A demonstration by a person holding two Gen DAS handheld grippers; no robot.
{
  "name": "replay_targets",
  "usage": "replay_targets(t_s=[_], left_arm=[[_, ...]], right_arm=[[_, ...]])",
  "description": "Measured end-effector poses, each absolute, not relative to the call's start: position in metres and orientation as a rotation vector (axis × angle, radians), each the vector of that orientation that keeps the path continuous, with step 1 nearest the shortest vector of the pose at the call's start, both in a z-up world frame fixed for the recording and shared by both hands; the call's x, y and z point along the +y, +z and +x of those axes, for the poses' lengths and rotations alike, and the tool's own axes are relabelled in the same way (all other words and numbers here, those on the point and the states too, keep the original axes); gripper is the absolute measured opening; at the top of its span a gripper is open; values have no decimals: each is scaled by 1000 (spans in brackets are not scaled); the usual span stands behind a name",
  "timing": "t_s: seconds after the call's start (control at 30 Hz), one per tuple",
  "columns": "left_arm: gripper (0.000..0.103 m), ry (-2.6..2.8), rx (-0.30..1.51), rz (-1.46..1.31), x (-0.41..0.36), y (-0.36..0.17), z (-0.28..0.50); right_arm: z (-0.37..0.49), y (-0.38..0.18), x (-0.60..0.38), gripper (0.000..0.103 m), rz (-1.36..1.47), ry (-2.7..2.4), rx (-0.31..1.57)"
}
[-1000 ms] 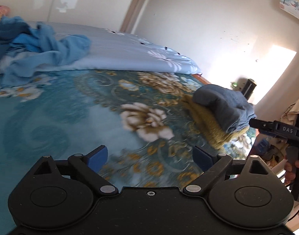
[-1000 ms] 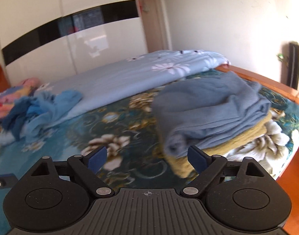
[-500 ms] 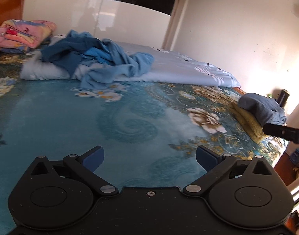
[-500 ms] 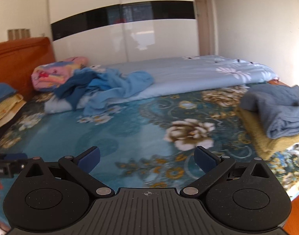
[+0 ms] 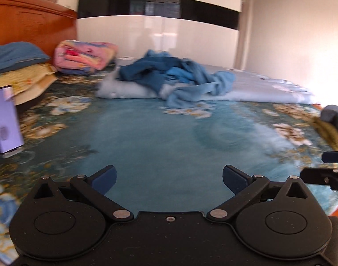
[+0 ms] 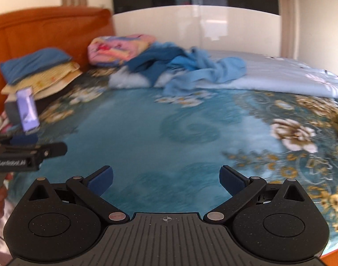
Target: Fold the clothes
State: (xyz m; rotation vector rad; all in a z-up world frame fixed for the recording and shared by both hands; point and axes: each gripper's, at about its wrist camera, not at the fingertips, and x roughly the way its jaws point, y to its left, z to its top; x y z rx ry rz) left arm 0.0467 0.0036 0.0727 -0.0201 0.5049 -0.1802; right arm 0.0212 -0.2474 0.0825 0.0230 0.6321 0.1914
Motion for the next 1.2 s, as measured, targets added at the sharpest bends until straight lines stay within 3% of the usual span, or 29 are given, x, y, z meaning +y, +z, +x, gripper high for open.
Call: replay_targets(t_s=[0.43,1.2], left_arm=[[101,-97,502,-36,13,53,14],[101,-112,570,17,-13,27,-9]], right_arm=[[-11,55,-201,103,10,132,576],[-32,42,-215,103,11,91,573]])
